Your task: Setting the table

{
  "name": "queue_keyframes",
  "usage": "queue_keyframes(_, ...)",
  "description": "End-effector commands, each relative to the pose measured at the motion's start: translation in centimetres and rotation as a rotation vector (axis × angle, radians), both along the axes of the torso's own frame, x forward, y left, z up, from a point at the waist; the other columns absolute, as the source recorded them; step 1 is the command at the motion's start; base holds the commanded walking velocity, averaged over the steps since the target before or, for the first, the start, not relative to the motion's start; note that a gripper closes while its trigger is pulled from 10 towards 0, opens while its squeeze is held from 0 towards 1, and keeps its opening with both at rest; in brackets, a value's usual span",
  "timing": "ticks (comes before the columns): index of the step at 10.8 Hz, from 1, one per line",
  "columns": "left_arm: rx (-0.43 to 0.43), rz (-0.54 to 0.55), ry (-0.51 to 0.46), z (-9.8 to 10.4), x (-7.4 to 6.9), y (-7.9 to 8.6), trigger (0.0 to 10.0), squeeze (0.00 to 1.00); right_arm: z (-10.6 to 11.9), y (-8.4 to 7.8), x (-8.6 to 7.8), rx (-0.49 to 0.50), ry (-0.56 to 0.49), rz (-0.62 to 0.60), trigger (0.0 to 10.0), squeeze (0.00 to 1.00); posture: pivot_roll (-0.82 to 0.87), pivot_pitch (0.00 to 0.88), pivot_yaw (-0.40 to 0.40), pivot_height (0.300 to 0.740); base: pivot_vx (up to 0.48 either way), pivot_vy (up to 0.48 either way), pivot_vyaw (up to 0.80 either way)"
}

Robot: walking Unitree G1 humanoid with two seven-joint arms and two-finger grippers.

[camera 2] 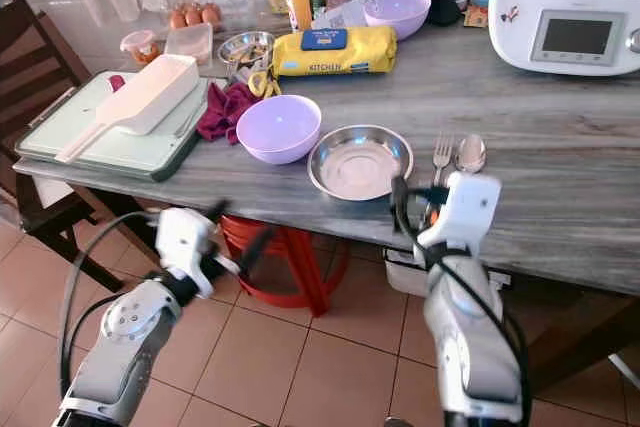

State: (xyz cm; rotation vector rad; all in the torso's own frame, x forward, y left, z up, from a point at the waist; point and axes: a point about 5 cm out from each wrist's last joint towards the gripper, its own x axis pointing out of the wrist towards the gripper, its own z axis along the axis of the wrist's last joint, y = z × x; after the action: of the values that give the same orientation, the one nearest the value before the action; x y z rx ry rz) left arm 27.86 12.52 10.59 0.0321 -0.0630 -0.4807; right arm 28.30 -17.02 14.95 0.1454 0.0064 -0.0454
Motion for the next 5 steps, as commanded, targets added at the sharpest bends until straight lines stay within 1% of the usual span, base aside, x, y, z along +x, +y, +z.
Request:
queue_keyframes(1, 0.040, 0.121, 0.003, -0.4, 0.3, 1.2, 10.0, 0.00, 0.6, 1.0, -0.1, -0.004, -0.022, 0.004, 10.0, 0.00, -0.11, 0.067, 0.164, 0.740, 0.000, 0.000, 0.00)
queue_keyframes(2, 0.049, 0.223, 0.024, -0.6, 0.6, 2.0, 10.0, 0.00, 0.5, 1.4, -0.1, -0.035, -0.015, -0.017, 10.0, 0.00, -0.11, 0.065, 0.160, 0.740, 0.000, 0.000, 0.00)
queue_keyframes(3, 0.050, 0.293, 0.018, -0.6, 0.9, 2.6, 10.0, 0.00, 0.9, 1.8, -0.2, -0.069, -0.042, 0.015, 10.0, 0.00, -0.11, 0.067, 0.156, 0.740, 0.000, 0.000, 0.00)
queue_keyframes(4, -0.002, 0.275, 0.043, -0.6, 1.0, 2.6, 10.0, 0.00, 1.4, 2.2, -0.4, -0.047, -0.094, 0.093, 10.0, 0.00, -0.11, 0.071, 0.145, 0.740, 0.000, 0.000, 0.00)
queue_keyframes(5, -0.008, 0.287, 0.041, -0.6, 0.9, 2.6, 10.0, 0.00, 1.5, 1.9, -0.4, -0.092, -0.090, 0.059, 10.0, 0.00, -0.11, 0.074, 0.143, 0.740, 0.000, 0.000, 0.00)
